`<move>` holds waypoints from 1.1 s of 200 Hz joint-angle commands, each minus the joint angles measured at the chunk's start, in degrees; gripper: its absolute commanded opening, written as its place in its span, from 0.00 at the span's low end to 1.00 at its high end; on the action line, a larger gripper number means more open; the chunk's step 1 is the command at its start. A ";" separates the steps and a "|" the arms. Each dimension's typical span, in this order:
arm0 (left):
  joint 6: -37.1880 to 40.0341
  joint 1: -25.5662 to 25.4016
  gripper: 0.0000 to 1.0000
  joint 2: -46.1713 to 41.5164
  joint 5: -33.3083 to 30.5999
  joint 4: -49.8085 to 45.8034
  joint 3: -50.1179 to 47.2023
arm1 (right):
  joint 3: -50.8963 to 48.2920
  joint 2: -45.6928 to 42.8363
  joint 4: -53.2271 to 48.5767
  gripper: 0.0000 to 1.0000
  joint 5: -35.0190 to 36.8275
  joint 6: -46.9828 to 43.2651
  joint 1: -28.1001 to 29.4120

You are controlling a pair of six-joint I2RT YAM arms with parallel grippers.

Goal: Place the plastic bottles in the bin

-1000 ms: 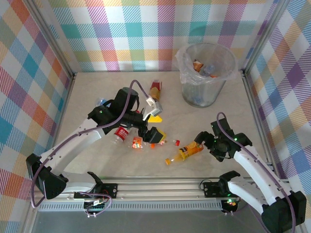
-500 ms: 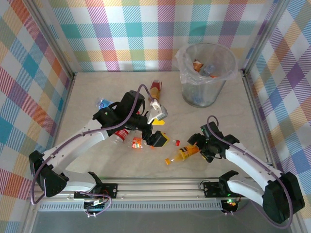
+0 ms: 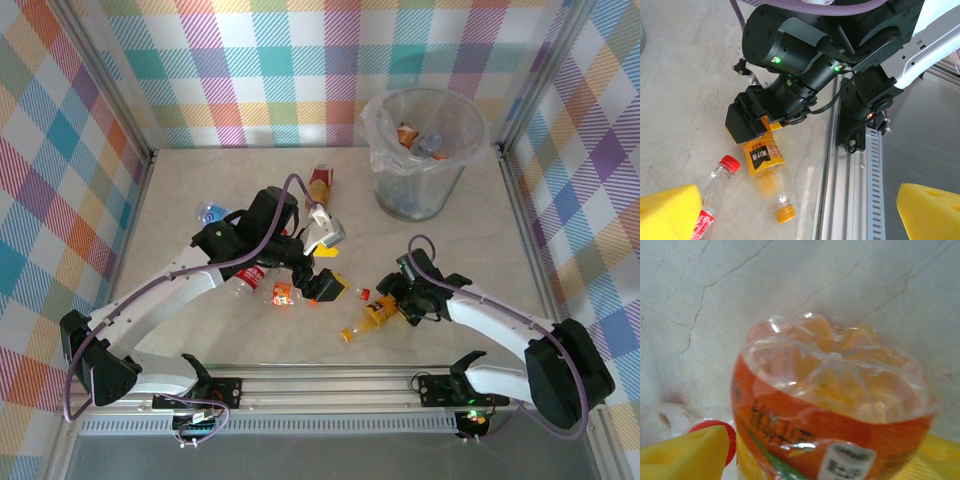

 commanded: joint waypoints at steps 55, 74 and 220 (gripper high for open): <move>1.11 -1.11 1.00 0.40 -0.61 -0.76 1.01 | 4.34 7.17 3.89 0.66 5.24 -3.68 0.36; 1.10 -1.05 1.00 0.39 -0.72 -0.75 1.01 | 6.09 7.75 4.07 0.61 6.99 -6.73 0.36; -6.22 -1.06 1.00 -8.26 -16.47 15.53 -8.47 | 33.10 5.87 3.09 0.58 15.32 -46.75 0.35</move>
